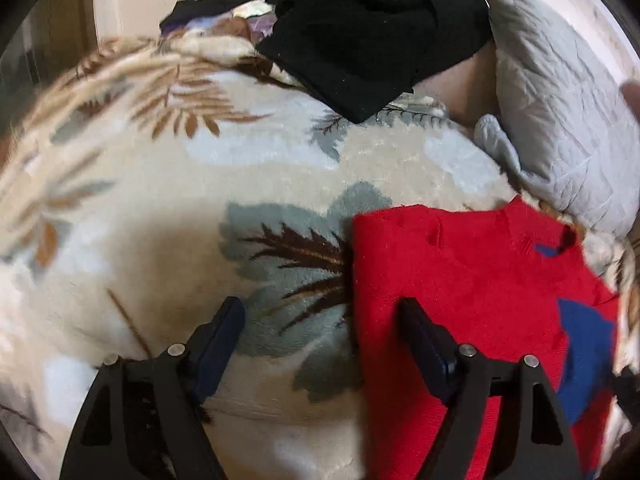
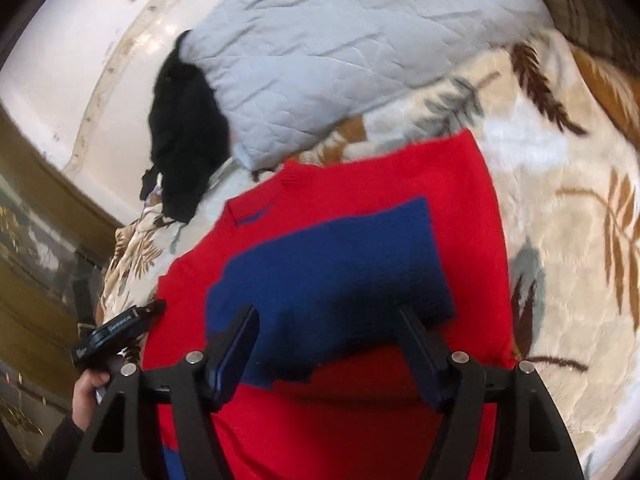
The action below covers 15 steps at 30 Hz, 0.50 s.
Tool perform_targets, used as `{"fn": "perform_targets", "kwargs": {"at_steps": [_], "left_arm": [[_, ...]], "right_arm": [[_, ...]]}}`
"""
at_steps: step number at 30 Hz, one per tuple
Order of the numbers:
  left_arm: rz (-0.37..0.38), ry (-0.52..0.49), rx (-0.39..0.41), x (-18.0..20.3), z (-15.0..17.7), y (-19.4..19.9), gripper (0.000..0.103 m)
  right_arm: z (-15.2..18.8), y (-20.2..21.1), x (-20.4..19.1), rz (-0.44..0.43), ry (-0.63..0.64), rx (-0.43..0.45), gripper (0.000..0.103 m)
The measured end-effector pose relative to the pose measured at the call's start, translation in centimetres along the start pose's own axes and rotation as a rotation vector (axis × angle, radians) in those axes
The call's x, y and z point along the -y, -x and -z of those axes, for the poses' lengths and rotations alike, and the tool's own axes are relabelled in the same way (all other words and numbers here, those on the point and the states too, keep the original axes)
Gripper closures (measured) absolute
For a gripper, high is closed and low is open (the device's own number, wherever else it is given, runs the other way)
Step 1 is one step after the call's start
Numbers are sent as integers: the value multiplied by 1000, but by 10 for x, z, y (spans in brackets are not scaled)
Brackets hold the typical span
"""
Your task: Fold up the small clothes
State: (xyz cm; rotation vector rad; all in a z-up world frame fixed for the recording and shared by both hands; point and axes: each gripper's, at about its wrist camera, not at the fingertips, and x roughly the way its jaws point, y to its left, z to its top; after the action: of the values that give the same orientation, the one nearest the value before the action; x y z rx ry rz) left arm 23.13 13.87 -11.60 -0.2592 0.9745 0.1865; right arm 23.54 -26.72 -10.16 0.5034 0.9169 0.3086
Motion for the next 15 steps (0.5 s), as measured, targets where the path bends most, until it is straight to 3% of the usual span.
{"fn": "perform_targets", "kwargs": {"at_steps": [2, 7, 9, 11, 13, 15], "left_arm": [[-27, 32, 35, 2, 3, 13, 23], [68, -54, 139, 25, 32, 58, 24], [25, -112, 124, 37, 43, 51, 24], [-37, -124, -7, 37, 52, 21, 22], [-17, -42, 30, 27, 53, 31, 22], [-16, -36, 89, 31, 54, 52, 24]], "right_arm": [[-5, 6, 6, -17, -45, 25, 29], [-13, 17, 12, -80, -94, 55, 29], [-13, 4, 19, -76, -134, 13, 27], [-8, -9, 35, -61, -204, -40, 28], [-8, 6, 30, -59, -188, -2, 28], [-9, 29, 16, -52, -104, 73, 27]]}}
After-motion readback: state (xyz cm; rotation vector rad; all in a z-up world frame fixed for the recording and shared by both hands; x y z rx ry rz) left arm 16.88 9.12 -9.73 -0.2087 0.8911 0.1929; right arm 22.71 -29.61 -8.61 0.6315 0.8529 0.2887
